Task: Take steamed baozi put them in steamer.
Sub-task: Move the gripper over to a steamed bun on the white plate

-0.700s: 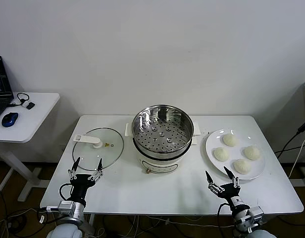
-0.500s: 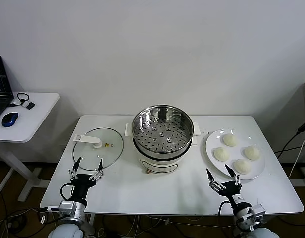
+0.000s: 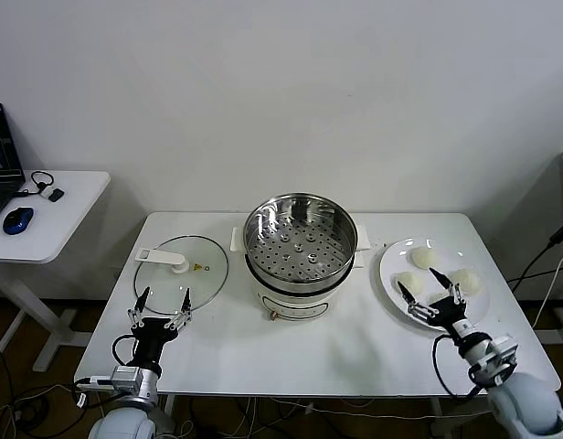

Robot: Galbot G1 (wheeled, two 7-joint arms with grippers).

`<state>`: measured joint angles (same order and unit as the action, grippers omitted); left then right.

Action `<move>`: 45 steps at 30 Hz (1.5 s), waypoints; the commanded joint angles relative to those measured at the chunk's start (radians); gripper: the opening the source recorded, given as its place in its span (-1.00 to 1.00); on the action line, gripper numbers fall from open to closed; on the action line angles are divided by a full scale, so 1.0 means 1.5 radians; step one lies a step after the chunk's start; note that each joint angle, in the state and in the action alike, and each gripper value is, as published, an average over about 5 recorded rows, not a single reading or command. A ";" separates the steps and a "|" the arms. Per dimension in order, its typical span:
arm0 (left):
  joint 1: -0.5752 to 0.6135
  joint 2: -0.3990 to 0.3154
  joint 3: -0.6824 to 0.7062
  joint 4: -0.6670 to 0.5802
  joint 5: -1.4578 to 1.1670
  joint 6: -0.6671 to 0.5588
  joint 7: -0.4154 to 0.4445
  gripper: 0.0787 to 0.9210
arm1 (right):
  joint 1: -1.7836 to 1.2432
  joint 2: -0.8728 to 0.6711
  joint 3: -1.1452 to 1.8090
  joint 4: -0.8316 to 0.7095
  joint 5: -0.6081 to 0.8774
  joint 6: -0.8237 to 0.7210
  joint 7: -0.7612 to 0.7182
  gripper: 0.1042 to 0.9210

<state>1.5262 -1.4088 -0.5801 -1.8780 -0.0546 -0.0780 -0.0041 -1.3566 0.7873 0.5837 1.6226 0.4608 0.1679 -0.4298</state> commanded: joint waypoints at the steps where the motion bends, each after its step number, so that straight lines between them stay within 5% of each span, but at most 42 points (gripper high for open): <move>1: 0.005 0.005 0.008 -0.007 -0.017 0.005 -0.004 0.77 | 0.162 -0.171 -0.049 -0.155 -0.039 -0.002 -0.260 0.76; 13: 0.004 -0.005 0.019 -0.021 -0.021 0.010 0.002 0.77 | 0.555 -0.234 -0.364 -0.361 -0.202 0.004 -0.419 0.76; 23: 0.006 -0.003 0.016 -0.018 -0.022 0.010 0.003 0.77 | 0.904 -0.129 -0.685 -0.569 -0.390 0.104 -0.488 0.76; 45: 0.012 -0.006 0.013 -0.020 -0.019 0.014 0.002 0.77 | 0.936 0.112 -0.569 -0.836 -0.672 0.162 -0.468 0.76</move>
<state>1.5422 -1.4169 -0.5579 -1.9106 -0.0803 -0.0583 0.0001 -0.0191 0.8312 -0.3079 0.5232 -0.3767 0.3856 -1.1286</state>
